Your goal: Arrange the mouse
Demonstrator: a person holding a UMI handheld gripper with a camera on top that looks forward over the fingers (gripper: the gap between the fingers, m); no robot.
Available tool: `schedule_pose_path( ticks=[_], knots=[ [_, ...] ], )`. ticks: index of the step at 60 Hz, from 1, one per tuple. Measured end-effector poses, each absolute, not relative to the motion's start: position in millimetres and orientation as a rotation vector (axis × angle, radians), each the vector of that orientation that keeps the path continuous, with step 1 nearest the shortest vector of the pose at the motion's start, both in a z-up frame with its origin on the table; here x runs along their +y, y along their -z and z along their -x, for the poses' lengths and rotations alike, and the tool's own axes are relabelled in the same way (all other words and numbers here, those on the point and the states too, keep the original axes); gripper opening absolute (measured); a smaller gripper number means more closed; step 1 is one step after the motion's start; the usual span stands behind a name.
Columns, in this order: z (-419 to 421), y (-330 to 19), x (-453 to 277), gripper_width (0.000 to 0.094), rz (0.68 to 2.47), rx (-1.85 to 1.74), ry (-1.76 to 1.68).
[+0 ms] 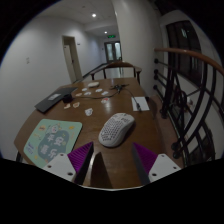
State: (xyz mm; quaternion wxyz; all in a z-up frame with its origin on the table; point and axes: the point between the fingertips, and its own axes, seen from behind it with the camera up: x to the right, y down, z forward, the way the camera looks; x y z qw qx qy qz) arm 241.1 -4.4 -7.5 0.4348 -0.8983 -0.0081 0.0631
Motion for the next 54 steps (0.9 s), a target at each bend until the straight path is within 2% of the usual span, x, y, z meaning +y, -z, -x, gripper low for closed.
schedule_pose_path(
  ticks=[15, 16, 19, 25, 31, 37, 44, 49, 54],
  knots=[
    [-236.6, 12.7, 73.5, 0.0763, 2.244, 0.063, -0.100],
    [-235.8, 14.1, 86.0, 0.0751, 2.245, 0.074, -0.090],
    [-245.9, 17.1, 88.4, 0.0560, 2.250, 0.120, -0.032],
    [-245.7, 18.6, 88.3, 0.0485, 2.234, 0.205, -0.060],
    [-243.0, 16.8, 85.4, 0.0454, 2.219, 0.236, -0.125],
    [-244.7, 10.2, 67.1, 0.0359, 2.245, 0.255, -0.092],
    [-225.3, -40.5, 38.4, 0.0338, 2.148, 0.178, -0.016],
    [-188.6, -105.8, 20.5, 0.0337, 2.045, 0.107, 0.020],
    [-136.3, -157.1, 6.8, 0.0337, 1.953, 0.042, 0.015]
  ],
)
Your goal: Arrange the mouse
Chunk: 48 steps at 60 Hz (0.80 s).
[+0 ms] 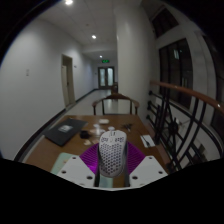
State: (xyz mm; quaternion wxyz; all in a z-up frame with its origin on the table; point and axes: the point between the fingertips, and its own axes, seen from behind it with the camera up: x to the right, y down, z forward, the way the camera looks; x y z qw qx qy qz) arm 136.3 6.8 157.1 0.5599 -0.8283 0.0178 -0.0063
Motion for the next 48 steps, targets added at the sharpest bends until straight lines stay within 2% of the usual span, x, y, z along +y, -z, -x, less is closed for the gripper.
schedule_pose_path(
  ticks=[3, 6, 18, 22, 34, 43, 48],
  knots=[
    [-100.8, -173.0, -1.7, 0.0337, 1.920, 0.003, 0.007],
    [-65.6, -169.8, -6.9, 0.0337, 1.914, -0.022, -0.017],
    [8.7, -57.0, -4.8, 0.0338, 2.103, -0.073, -0.090],
    [16.0, -32.3, -4.6, 0.0337, 2.136, -0.075, -0.083],
    [17.9, 11.5, -2.7, 0.0342, 2.236, 0.010, -0.106],
    [21.2, 10.5, -1.3, 0.0520, 2.239, 0.009, -0.182],
    [18.1, 8.6, -16.0, 0.0678, 2.282, -0.078, -0.191]
  ],
)
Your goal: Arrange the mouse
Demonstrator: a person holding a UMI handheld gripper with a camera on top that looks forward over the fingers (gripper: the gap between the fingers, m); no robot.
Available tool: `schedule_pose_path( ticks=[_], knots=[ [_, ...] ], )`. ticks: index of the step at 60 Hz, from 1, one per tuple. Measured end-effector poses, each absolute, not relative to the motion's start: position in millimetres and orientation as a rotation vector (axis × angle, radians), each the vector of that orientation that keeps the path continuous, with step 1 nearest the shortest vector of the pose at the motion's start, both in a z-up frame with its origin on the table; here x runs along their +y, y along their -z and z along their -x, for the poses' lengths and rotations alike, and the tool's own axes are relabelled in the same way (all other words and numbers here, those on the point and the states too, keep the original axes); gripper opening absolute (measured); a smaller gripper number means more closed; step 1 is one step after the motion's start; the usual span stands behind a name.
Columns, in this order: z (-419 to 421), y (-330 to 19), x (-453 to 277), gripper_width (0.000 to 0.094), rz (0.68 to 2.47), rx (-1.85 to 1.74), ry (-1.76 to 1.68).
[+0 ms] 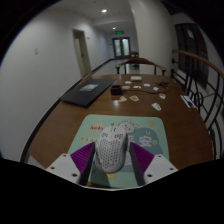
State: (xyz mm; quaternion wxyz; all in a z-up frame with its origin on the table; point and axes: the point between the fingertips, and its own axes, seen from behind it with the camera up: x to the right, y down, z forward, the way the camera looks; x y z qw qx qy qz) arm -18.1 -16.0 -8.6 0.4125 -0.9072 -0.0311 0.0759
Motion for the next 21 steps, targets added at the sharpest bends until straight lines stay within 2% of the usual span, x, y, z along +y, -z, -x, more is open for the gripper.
schedule_pose_path(
  ticks=[2, 6, 21],
  knots=[
    [14.1, 4.0, -24.7, 0.0754, 2.282, -0.115, -0.183],
    [3.2, -8.7, -39.5, 0.0821, 2.265, -0.160, -0.171],
    [-58.0, -38.9, -116.7, 0.0837, 2.250, -0.188, -0.233]
  ],
)
